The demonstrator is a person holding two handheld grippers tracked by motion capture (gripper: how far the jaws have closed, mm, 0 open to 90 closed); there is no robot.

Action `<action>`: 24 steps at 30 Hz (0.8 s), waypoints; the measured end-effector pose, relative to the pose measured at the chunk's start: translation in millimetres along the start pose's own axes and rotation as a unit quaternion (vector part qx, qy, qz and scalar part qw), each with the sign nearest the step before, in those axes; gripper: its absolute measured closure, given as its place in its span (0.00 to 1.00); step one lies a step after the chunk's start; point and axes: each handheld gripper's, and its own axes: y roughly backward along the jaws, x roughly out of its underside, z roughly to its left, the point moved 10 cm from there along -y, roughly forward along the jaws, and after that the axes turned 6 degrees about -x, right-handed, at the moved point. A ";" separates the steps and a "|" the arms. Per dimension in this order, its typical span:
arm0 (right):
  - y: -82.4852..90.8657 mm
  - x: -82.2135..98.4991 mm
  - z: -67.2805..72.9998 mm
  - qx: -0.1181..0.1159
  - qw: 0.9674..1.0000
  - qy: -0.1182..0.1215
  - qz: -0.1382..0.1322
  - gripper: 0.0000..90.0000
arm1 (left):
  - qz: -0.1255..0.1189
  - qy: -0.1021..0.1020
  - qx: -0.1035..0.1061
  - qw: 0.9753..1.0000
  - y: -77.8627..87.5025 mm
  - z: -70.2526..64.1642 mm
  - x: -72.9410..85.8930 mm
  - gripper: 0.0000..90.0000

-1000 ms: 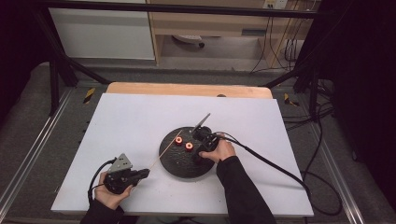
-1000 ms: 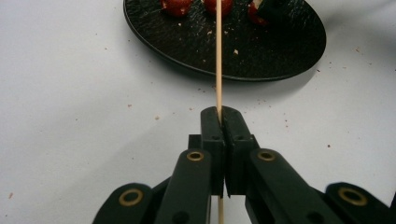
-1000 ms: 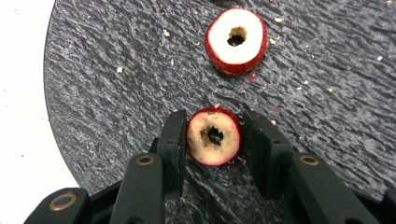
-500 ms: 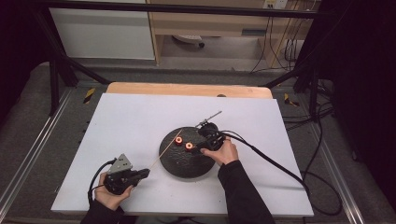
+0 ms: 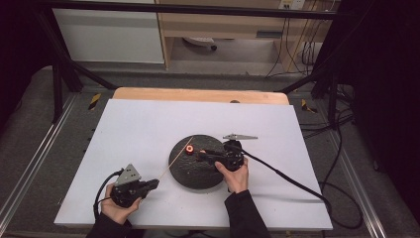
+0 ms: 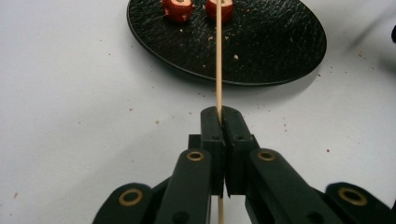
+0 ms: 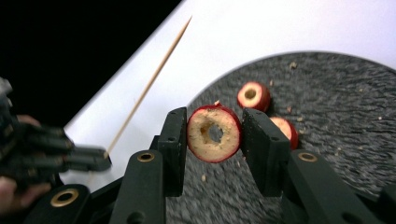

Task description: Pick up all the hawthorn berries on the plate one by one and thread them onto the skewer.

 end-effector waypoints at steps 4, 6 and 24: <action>-1.4 -2.9 0.6 -0.009 0.999 -0.014 -0.050 0.69 | -0.003 0.004 -0.003 1.000 0.0 0.0 -0.3 0.98; -3.2 -5.3 1.9 -0.012 0.997 -0.017 -0.071 0.69 | -0.004 0.005 -0.003 1.000 0.5 -0.6 -0.8 0.98; 10.7 -46.7 6.8 -0.026 0.975 -0.045 -0.217 0.69 | -0.024 0.028 -0.009 0.999 0.9 -8.6 -5.5 0.98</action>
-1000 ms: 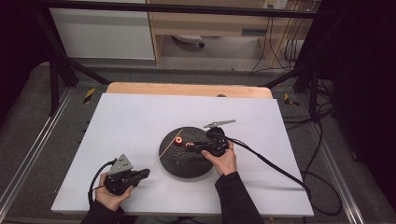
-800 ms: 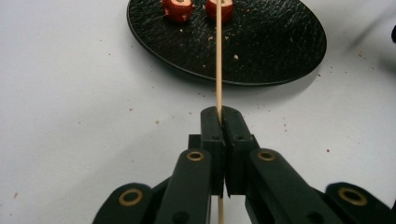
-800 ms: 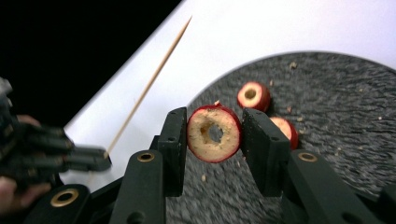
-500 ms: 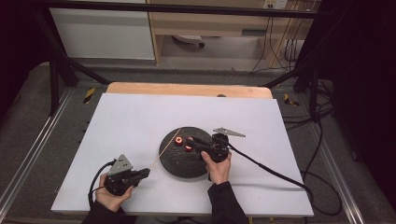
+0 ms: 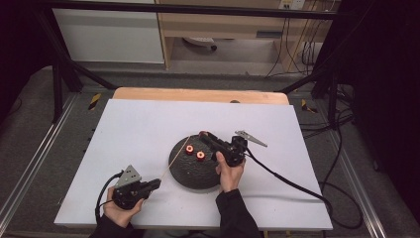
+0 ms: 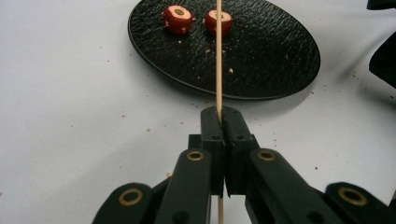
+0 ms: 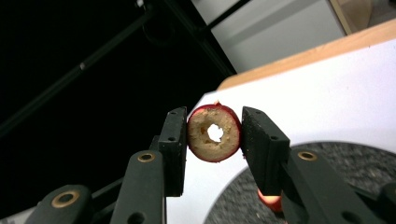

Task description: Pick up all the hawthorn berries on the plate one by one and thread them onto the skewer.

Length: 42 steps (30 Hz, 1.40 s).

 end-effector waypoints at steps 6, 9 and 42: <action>-2.9 -9.0 0.2 -0.014 0.999 -0.024 -0.033 0.69 | -0.007 0.004 0.003 1.000 0.4 -3.7 -1.8 0.98; -4.2 -11.9 -0.2 -0.022 0.998 -0.037 -0.043 0.69 | -0.011 0.004 0.004 1.000 0.0 -6.1 -2.6 0.98; -16.7 -4.7 -5.4 -0.058 0.991 -0.080 -0.089 0.70 | -0.011 0.005 0.012 1.000 -7.8 -16.2 -3.6 0.98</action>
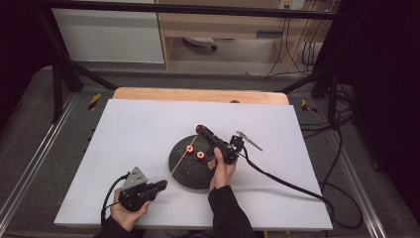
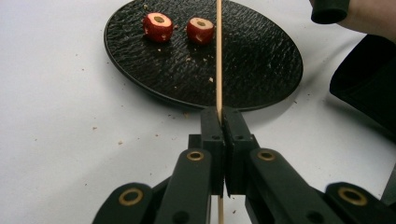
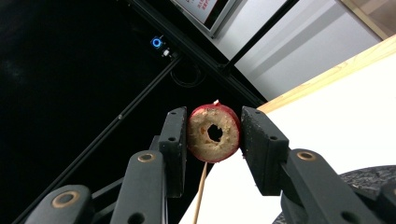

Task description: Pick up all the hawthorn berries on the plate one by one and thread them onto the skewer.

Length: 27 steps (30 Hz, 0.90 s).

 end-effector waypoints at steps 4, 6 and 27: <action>0.2 1.0 0.9 -0.005 1.000 0.000 -0.003 0.70 | 0.001 -0.001 0.000 1.000 -0.5 -0.2 0.4 0.98; 0.1 1.7 1.1 -0.006 1.000 -0.001 -0.001 0.70 | 0.002 0.000 0.001 1.000 -0.6 -0.5 0.4 0.98; 3.1 18.0 6.4 -0.013 1.000 0.004 0.013 0.70 | 0.004 0.003 -0.004 1.000 -4.6 -3.7 0.1 0.99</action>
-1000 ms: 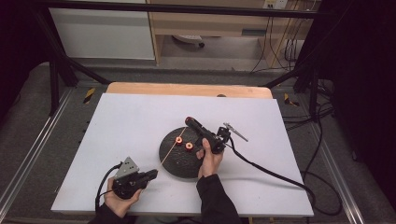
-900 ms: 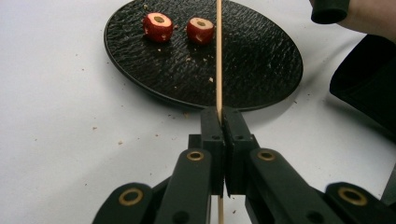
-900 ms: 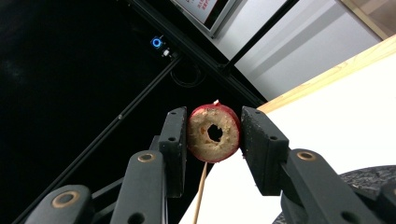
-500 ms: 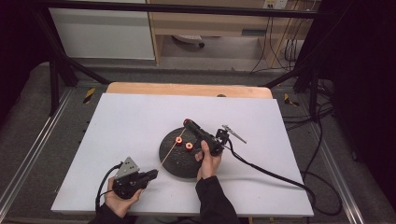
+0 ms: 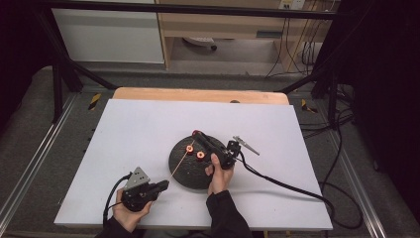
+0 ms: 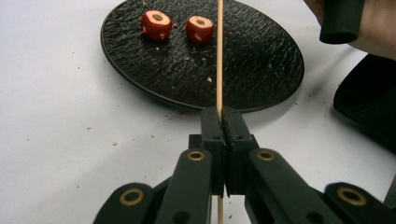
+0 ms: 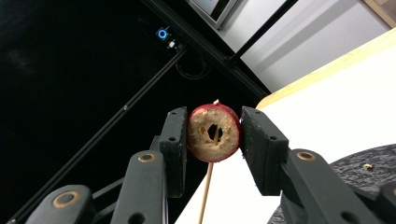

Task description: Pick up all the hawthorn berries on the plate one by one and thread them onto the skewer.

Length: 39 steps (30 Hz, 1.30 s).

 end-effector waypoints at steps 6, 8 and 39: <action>1.9 1.3 2.1 0.001 1.000 0.008 0.004 0.70 | 0.001 -0.002 -0.002 1.000 -0.2 -1.7 0.5 0.99; 1.6 1.0 1.2 0.002 1.000 0.008 0.007 0.70 | 0.001 -0.001 -0.001 1.000 0.9 -1.8 -0.4 0.99; 1.7 18.4 -4.6 0.003 1.000 -0.009 -0.005 0.71 | -0.016 0.061 -0.014 0.998 -9.1 -16.6 -7.5 0.99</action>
